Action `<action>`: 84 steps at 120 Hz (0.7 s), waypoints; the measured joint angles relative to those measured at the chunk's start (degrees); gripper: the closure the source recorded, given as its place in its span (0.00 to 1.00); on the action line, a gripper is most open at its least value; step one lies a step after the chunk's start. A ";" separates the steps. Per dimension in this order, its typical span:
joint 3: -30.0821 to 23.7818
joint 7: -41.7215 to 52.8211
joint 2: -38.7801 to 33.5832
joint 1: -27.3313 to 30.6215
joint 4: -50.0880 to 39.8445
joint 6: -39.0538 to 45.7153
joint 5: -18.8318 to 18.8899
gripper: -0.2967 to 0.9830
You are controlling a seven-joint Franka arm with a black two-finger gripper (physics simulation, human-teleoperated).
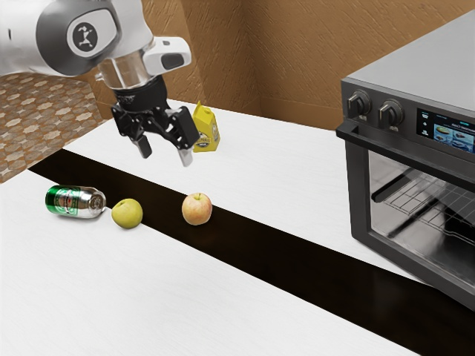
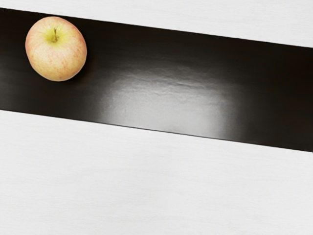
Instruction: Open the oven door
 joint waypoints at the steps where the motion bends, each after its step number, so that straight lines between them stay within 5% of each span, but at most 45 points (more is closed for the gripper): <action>1: -0.24 -0.01 0.00 0.24 0.00 -0.01 -0.01 0.23; 24: -1.42 -0.20 -0.12 1.55 0.01 -0.19 -0.19 0.23; 34: -1.59 1.31 -5.67 1.00 5.22 -0.64 -0.52 0.23; 41: -7.25 8.38 -10.24 4.09 6.78 -0.81 -3.51 0.23; 50: -18.51 18.09 -10.97 1.27 7.74 -2.42 -4.80 0.23; 58: -25.95 27.47 -14.94 0.13 0.04 0.61 -6.44 0.23; 84: -35.90 53.60 -18.98 -2.38 -10.39 12.41 -11.03 0.23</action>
